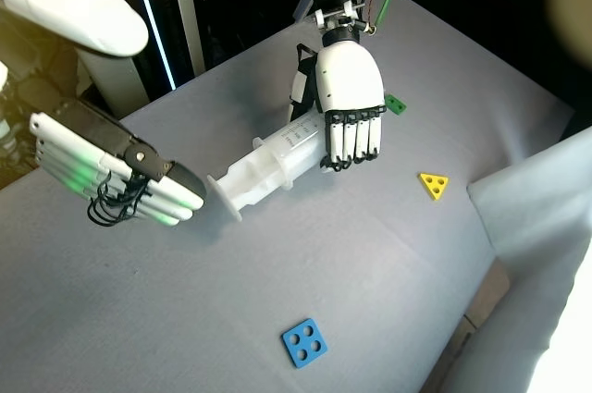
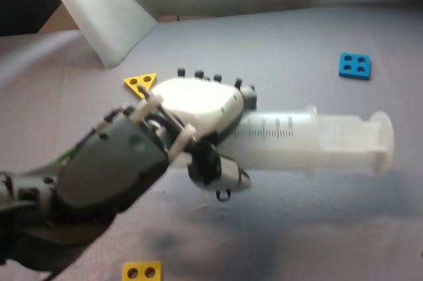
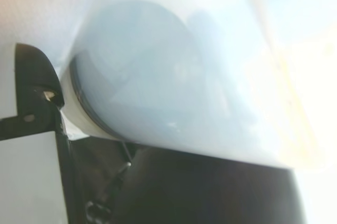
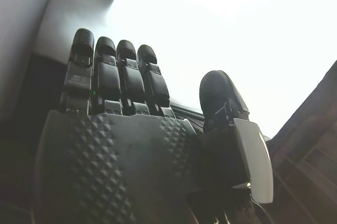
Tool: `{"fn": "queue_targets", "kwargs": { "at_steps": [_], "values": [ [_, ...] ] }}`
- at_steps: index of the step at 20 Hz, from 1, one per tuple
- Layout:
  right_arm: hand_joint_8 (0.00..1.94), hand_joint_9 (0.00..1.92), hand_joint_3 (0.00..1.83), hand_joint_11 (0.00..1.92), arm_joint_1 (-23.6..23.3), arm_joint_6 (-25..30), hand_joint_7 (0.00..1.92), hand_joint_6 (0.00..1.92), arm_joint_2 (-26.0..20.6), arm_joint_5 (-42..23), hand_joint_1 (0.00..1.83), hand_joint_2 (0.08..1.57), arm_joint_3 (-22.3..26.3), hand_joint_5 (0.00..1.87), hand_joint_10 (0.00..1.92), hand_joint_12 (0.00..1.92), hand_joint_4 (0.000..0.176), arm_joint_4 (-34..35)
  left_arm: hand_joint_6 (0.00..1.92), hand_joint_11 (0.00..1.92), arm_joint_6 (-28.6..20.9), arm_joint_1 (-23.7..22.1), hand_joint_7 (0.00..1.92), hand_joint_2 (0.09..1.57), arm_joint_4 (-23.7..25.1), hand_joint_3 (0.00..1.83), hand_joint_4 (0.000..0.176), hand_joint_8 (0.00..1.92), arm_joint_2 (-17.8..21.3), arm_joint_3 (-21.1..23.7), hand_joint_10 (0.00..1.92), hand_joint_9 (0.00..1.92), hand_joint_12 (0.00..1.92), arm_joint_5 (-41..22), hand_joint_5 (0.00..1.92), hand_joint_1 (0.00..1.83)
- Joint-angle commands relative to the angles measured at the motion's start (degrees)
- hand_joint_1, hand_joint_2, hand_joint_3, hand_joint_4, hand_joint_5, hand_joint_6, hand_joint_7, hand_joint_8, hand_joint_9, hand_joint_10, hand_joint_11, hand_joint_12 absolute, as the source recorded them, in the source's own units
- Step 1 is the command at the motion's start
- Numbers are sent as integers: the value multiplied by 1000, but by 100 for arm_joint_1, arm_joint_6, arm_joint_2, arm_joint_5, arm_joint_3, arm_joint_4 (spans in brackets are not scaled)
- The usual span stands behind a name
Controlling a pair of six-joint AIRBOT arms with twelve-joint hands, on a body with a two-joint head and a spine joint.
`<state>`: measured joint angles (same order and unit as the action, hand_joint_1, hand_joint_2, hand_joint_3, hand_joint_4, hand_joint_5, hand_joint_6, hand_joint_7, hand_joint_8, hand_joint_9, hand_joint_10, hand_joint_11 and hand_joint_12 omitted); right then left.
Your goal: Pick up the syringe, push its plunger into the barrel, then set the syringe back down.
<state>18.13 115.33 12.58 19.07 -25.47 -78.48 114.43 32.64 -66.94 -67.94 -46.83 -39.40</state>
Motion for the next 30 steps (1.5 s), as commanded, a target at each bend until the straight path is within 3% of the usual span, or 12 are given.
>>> {"fn": "queue_targets", "kwargs": {
  "at_steps": [1,13,14,17,20,22,25,30],
  "values": [
    [0,84,1,0,-18,52,106,0,-1,115,0,1378,24,139,0,325,0,-124,1425,293,6,-141,514,1349,293,0,0,1779,56,38,1824,473,1795,-264,609,1286],
    [1,81,1,0,365,36,113,6,203,333,0,1379,123,165,1,296,0,500,1442,275,358,-875,518,1351,-270,0,0,1778,395,153,1825,461,1823,100,605,1283],
    [3,87,0,0,416,36,120,16,267,292,0,1377,100,193,4,290,0,530,1485,280,358,-897,542,1334,-288,0,0,1702,401,156,1763,486,1743,106,637,1290],
    [1,72,0,0,573,43,109,5,522,217,0,1376,-19,197,2,269,0,634,1496,306,358,-909,560,1330,-316,0,0,1684,425,175,1754,499,1770,138,628,1293],
    [3,99,0,0,663,50,138,5,789,222,0,1373,-132,212,6,372,0,804,1556,306,380,-909,569,1327,-348,0,0,1646,425,178,1714,514,1664,139,618,1293],
    [1,85,0,0,617,49,124,2,949,209,0,1373,-156,195,2,312,0,819,1557,303,387,-909,551,1333,-359,1,0,1675,425,176,1733,502,1686,139,611,1289],
    [3,125,1,0,415,-18,155,6,1064,43,0,1377,-151,224,11,423,0,817,1520,302,387,-915,575,1324,-360,0,0,1648,425,185,1729,510,1699,139,631,1295],
    [0,103,0,0,314,-11,140,4,1338,46,0,1372,-145,217,1,389,0,823,1488,297,394,-951,557,1327,-368,1,0,1702,425,205,1729,498,1689,139,638,1294]
  ]
}}
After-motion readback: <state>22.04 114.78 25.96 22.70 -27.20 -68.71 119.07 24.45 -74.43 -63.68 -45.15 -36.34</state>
